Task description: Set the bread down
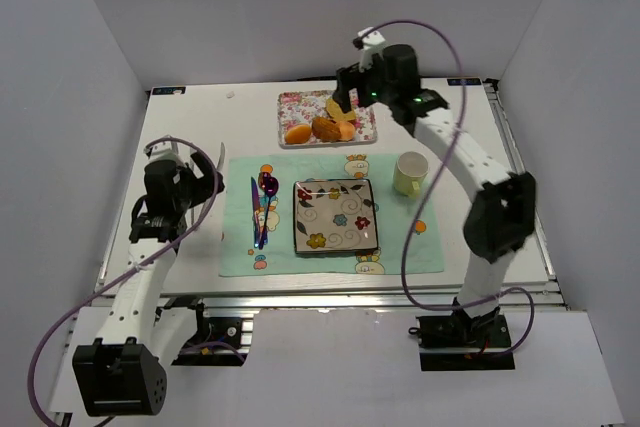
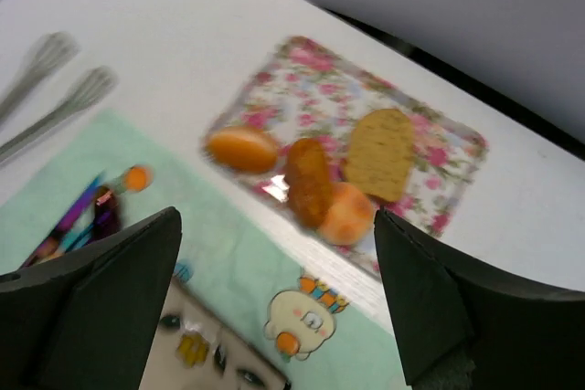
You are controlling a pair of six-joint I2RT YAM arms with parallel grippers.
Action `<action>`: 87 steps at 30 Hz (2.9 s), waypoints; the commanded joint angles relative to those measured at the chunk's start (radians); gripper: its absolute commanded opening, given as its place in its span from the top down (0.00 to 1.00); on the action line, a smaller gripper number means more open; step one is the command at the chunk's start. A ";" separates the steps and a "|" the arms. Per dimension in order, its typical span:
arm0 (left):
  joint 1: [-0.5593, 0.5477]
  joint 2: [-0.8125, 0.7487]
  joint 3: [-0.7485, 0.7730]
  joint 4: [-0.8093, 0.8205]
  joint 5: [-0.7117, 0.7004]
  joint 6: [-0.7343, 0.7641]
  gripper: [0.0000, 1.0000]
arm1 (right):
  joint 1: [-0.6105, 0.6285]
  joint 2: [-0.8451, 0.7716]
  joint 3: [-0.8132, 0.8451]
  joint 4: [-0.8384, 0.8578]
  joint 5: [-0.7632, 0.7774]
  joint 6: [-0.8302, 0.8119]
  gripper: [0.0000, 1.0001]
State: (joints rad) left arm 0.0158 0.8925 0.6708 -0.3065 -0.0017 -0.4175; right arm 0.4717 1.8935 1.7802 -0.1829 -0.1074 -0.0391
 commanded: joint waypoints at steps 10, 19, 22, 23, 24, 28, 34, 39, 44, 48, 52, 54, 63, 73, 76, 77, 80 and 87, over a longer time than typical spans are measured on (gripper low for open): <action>0.045 0.321 0.159 -0.141 -0.101 0.262 1.00 | -0.277 -0.523 -0.630 -0.039 -1.137 -0.596 0.82; 0.069 0.537 0.191 -0.154 -0.066 0.477 0.34 | -0.275 -0.634 -0.746 -0.092 -1.051 -0.639 0.27; 0.073 0.618 0.214 -0.138 -0.057 0.517 0.32 | -0.277 -0.656 -0.778 -0.043 -1.043 -0.599 0.26; 0.076 0.635 0.225 -0.122 -0.057 0.523 0.32 | -0.277 -0.654 -0.780 -0.038 -1.046 -0.596 0.25; 0.079 0.651 0.231 -0.111 -0.051 0.532 0.32 | -0.277 -0.654 -0.780 -0.038 -1.046 -0.593 0.25; 0.093 0.727 0.259 -0.063 -0.012 0.585 0.32 | -0.277 -0.654 -0.778 -0.038 -1.051 -0.585 0.25; 0.151 0.844 0.314 -0.036 0.124 0.595 0.45 | -0.278 -0.657 -0.772 -0.038 -1.045 -0.573 0.24; 0.159 0.870 0.276 -0.019 0.169 0.594 0.74 | -0.291 -0.660 -0.768 -0.038 -1.035 -0.573 0.24; 0.162 0.781 0.248 0.006 0.201 0.547 0.92 | -0.309 -0.662 -0.763 -0.041 -1.037 -0.568 0.24; 0.130 0.649 0.312 0.036 0.308 0.400 0.92 | -0.318 -0.654 -0.757 -0.041 -1.035 -0.570 0.24; -0.034 0.597 0.398 0.134 0.374 0.132 0.82 | -0.324 -0.639 -0.745 -0.035 -1.042 -0.567 0.24; -0.088 0.623 0.433 0.199 0.371 0.053 0.77 | -0.329 -0.633 -0.743 -0.021 -1.045 -0.562 0.24; -0.227 0.911 0.697 0.261 0.347 -0.170 0.67 | -0.367 -0.660 -0.794 0.063 -1.072 -0.510 0.23; -0.286 1.178 1.053 0.147 0.382 -0.236 0.60 | -0.395 -0.694 -0.852 0.114 -1.080 -0.467 0.23; -0.297 1.211 1.081 0.129 0.390 -0.245 0.60 | -0.401 -0.698 -0.863 0.132 -1.081 -0.455 0.23; -0.300 1.214 1.084 0.124 0.388 -0.247 0.60 | -0.403 -0.700 -0.864 0.132 -1.083 -0.452 0.23; -0.304 1.223 1.084 0.104 0.381 -0.244 0.60 | -0.409 -0.700 -0.872 0.141 -1.085 -0.449 0.23; -0.313 1.240 1.124 0.025 0.347 -0.199 0.60 | -0.413 -0.698 -0.880 0.163 -1.095 -0.427 0.22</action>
State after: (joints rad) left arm -0.2939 2.1334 1.7340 -0.2371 0.3573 -0.6441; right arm 0.0650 1.2163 0.9051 -0.0662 -1.1717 -0.4843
